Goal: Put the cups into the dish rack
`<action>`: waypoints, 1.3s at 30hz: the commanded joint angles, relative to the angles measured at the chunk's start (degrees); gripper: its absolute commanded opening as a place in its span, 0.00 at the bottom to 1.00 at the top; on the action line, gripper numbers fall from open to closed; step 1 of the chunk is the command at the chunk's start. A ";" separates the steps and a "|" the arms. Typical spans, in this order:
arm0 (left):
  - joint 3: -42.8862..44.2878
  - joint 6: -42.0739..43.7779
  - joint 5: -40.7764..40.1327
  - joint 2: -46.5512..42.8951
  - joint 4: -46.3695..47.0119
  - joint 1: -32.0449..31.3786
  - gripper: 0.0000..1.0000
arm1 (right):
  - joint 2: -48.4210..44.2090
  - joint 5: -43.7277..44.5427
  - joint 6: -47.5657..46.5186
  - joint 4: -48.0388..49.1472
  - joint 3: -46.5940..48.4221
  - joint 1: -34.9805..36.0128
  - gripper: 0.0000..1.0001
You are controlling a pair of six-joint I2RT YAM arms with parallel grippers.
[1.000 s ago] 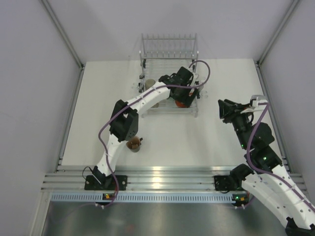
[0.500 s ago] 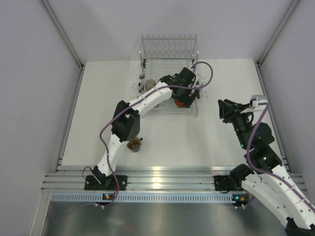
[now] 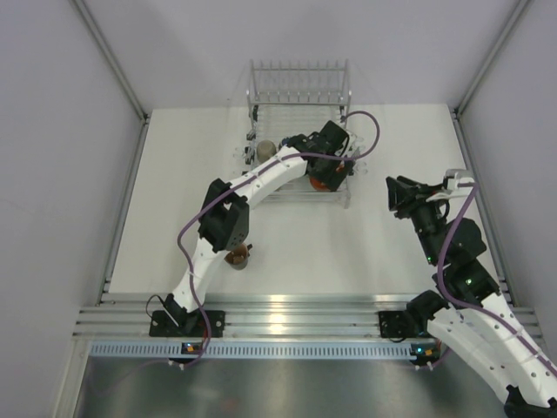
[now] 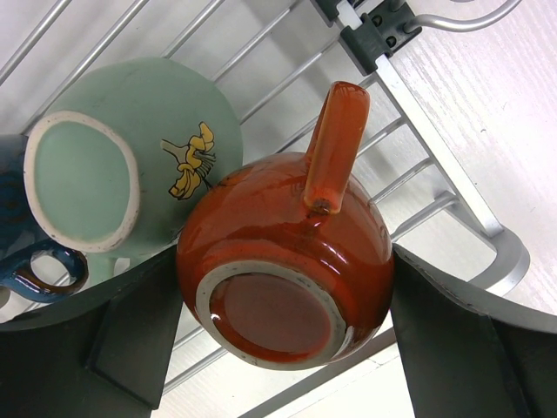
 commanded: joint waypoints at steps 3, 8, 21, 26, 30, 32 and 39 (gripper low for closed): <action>1.90 1.27 0.07 0.84 -1.05 -1.48 0.61 | -0.77 0.26 -0.43 0.69 0.17 -1.03 0.34; 1.81 1.18 -0.20 1.20 -1.22 -1.48 0.78 | -0.77 0.26 -0.52 0.69 0.17 -1.12 0.34; 1.90 0.92 -0.20 1.28 -1.14 -1.48 0.98 | -1.30 0.35 -0.43 0.25 0.35 -1.12 0.34; 1.99 0.74 -0.11 1.11 -1.14 -1.57 0.98 | -1.57 0.26 -0.43 0.25 0.43 -1.12 0.34; 2.60 0.74 -0.98 0.15 -1.05 -1.57 0.98 | -1.39 0.35 -0.43 0.25 0.43 -1.21 0.34; 3.21 0.74 -1.69 -0.47 -1.14 -1.83 0.98 | -1.39 0.35 -0.34 0.25 0.43 -1.12 0.34; 4.80 0.21 -3.45 -5.65 -0.61 -3.06 0.98 | -1.48 0.61 -0.34 0.25 0.35 -1.21 0.35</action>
